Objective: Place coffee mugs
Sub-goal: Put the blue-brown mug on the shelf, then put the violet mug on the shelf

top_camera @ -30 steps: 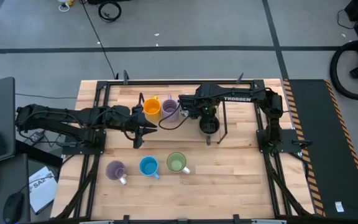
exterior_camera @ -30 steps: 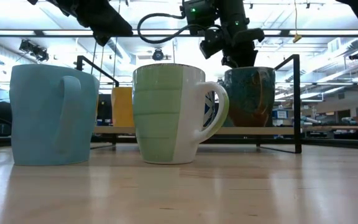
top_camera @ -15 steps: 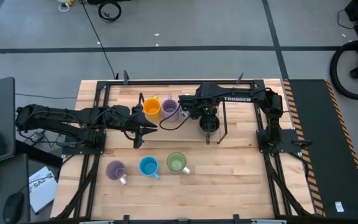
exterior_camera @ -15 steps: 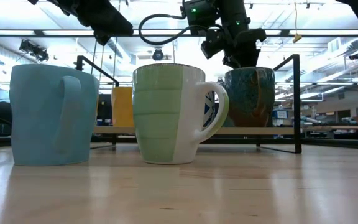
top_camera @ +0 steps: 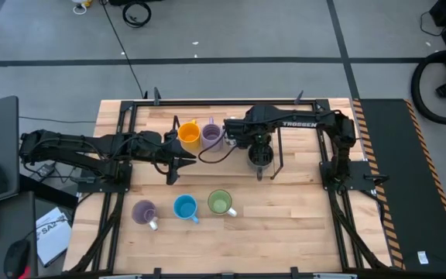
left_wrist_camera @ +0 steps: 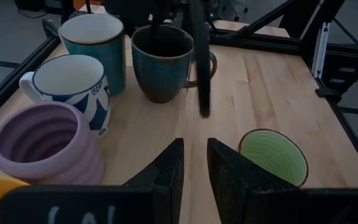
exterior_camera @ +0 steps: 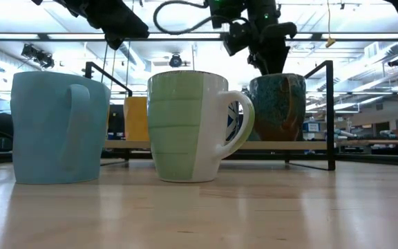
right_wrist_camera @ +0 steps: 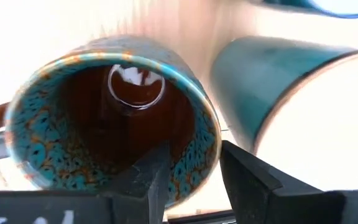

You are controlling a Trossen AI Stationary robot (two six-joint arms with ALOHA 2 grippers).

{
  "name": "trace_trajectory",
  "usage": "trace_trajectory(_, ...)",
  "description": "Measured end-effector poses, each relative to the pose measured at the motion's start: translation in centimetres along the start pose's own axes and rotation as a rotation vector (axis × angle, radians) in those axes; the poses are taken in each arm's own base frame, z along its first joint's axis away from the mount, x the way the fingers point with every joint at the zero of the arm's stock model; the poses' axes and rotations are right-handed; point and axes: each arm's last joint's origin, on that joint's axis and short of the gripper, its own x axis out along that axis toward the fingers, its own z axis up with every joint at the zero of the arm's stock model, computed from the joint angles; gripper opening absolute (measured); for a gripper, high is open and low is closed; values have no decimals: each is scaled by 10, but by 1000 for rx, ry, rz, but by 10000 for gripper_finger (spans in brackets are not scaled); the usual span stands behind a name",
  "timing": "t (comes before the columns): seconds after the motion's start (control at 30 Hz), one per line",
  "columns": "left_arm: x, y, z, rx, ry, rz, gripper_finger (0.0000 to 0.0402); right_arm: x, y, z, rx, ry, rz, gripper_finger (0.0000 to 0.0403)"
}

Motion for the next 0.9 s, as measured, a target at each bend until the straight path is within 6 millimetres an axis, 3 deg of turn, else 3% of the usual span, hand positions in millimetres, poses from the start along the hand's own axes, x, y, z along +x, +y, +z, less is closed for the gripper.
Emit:
trace_trajectory(0.47,0,0,0,-6,0,0,77,-32,7,1,-6,-134,-67,146)
trace_trajectory(0.9,0,0,-4,-5,38,4,77,-52,49,26,-105,-462,106,146)
